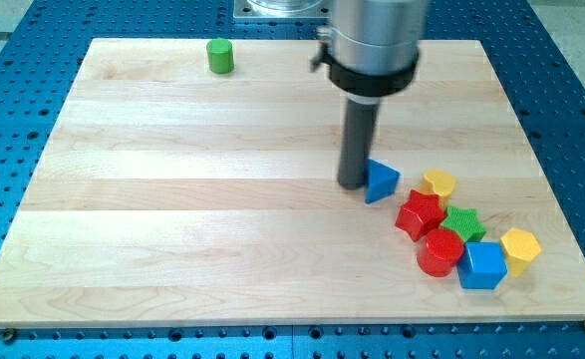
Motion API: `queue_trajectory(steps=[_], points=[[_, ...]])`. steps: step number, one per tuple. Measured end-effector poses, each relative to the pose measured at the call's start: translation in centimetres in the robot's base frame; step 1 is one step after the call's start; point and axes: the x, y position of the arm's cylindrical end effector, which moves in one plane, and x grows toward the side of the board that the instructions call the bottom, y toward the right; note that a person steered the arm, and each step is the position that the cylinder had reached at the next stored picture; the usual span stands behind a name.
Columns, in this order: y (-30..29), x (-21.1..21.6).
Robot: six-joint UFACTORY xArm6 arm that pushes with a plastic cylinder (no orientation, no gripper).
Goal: Push the green circle into the group of blocks
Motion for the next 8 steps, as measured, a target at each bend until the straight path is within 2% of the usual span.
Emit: queue_trajectory(steps=[1, 2, 3, 4, 5, 6, 7, 8], points=[[3.6, 2.1], [-4.0, 1.1], [-18.1, -2.2], [-27.6, -11.0], [-27.0, -20.4], [-20.8, -23.3], [-11.2, -21.6], [-15.8, -27.1]])
